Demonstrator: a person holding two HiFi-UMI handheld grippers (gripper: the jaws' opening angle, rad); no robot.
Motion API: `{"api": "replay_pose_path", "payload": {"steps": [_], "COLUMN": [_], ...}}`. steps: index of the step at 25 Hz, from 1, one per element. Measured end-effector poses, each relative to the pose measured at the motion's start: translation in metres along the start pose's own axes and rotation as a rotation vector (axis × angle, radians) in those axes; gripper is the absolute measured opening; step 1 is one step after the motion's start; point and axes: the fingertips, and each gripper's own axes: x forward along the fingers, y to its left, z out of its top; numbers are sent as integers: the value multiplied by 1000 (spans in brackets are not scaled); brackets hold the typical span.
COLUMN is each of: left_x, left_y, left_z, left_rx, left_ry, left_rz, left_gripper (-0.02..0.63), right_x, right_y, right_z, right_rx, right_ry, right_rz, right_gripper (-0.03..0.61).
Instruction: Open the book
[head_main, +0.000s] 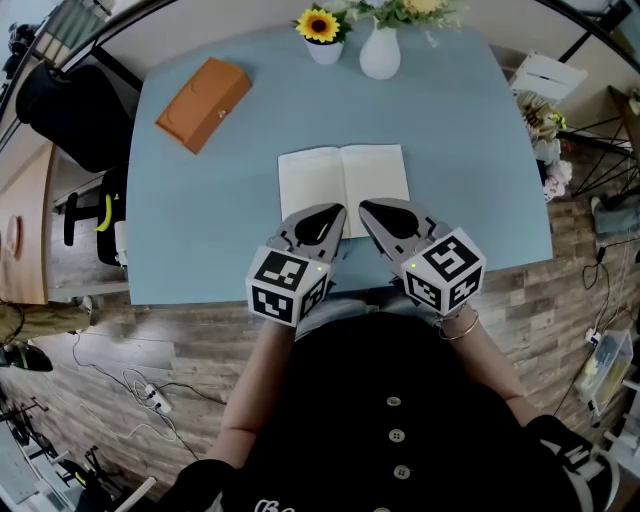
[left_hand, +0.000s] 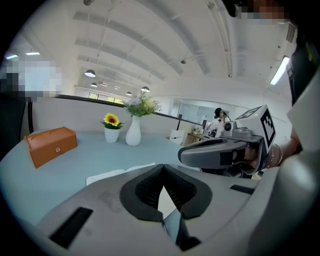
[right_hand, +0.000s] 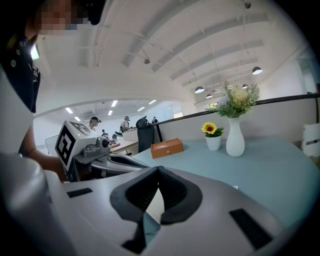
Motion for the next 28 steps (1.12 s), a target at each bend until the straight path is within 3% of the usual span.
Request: {"api": "replay_pose_path", "payload": {"steps": [28], "left_x": [-2], "left_y": [-6], "left_z": [-15], "left_rx": [-12], "left_ry": [27], "left_rz": [3], "left_gripper": [11], "right_x": [-4], "right_y": [5], "right_z": [-15], "right_rx": [21], "right_ry": [22], "right_rz": [-16], "right_gripper": [3]}}
